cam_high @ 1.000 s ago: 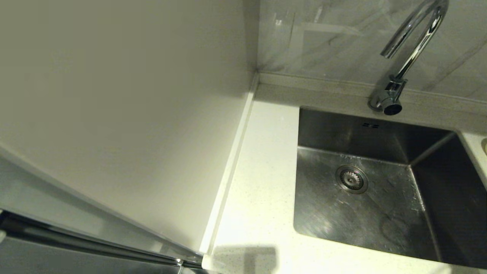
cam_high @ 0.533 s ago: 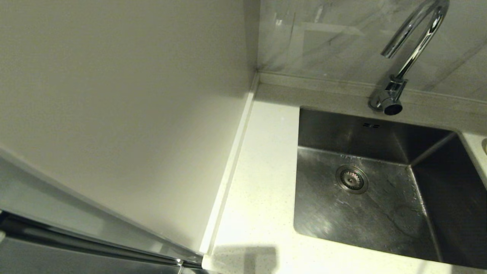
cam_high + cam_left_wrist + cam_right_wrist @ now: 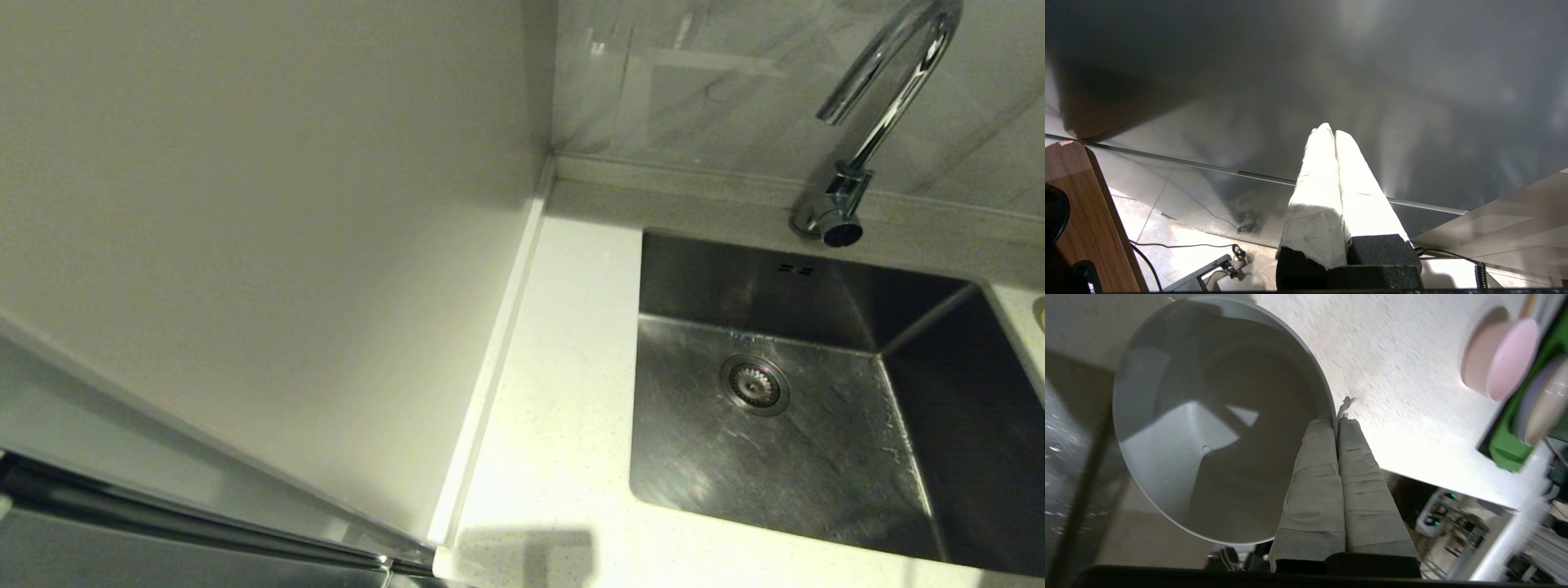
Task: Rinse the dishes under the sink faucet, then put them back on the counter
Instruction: Put a bowl back to the table from the sink
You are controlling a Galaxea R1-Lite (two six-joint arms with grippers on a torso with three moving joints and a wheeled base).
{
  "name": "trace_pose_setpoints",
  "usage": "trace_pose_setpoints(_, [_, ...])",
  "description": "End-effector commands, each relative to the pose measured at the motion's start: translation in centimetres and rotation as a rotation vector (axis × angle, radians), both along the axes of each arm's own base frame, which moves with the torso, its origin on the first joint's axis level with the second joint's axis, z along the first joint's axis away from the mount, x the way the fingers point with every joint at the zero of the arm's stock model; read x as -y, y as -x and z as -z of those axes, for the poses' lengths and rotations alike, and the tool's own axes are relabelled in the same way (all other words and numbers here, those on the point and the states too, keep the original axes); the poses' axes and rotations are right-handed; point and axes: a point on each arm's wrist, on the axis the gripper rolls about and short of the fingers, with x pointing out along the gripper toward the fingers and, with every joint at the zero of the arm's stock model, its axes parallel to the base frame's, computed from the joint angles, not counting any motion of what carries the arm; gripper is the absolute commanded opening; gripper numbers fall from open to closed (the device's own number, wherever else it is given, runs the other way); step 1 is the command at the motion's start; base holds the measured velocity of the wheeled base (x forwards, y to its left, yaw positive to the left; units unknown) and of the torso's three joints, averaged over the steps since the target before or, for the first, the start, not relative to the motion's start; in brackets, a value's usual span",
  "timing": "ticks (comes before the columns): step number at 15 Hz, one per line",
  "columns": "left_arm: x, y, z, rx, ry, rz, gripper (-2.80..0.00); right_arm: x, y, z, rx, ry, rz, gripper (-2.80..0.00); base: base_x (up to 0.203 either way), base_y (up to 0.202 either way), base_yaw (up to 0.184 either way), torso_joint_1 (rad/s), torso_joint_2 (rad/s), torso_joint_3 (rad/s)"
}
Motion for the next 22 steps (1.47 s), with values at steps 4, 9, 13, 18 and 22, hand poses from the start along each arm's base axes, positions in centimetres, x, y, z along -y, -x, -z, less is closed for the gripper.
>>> trace_pose_setpoints(4, [0.0,0.0,0.1,-0.003,0.0,0.0,-2.8,2.3,-0.9,2.0,0.03,-0.06,0.003,-2.8,0.0,0.0,0.0,0.0,0.0,0.0])
trace_pose_setpoints(9, [0.0,0.0,0.1,-0.002,0.0,0.0,-2.8,4.2,-1.9,3.3,0.042,-0.038,0.004,-2.8,0.0,0.0,0.0,0.0,0.0,0.0])
trace_pose_setpoints(13, [0.0,0.0,0.1,-0.003,0.0,0.0,-2.8,5.0,-2.3,3.7,0.062,-0.022,-0.003,-2.8,0.0,0.0,0.0,0.0,0.0,0.0])
trace_pose_setpoints(18, [0.0,0.0,0.1,-0.003,0.0,0.0,-2.8,5.9,-2.9,3.6,0.084,0.045,-0.087,-2.8,0.0,0.0,0.0,0.0,0.0,0.0])
trace_pose_setpoints(22, [0.0,0.0,0.1,-0.003,0.0,0.0,-2.8,6.0,-2.9,3.7,0.08,0.044,-0.095,-2.8,0.0,0.0,0.0,0.0,0.0,0.0])
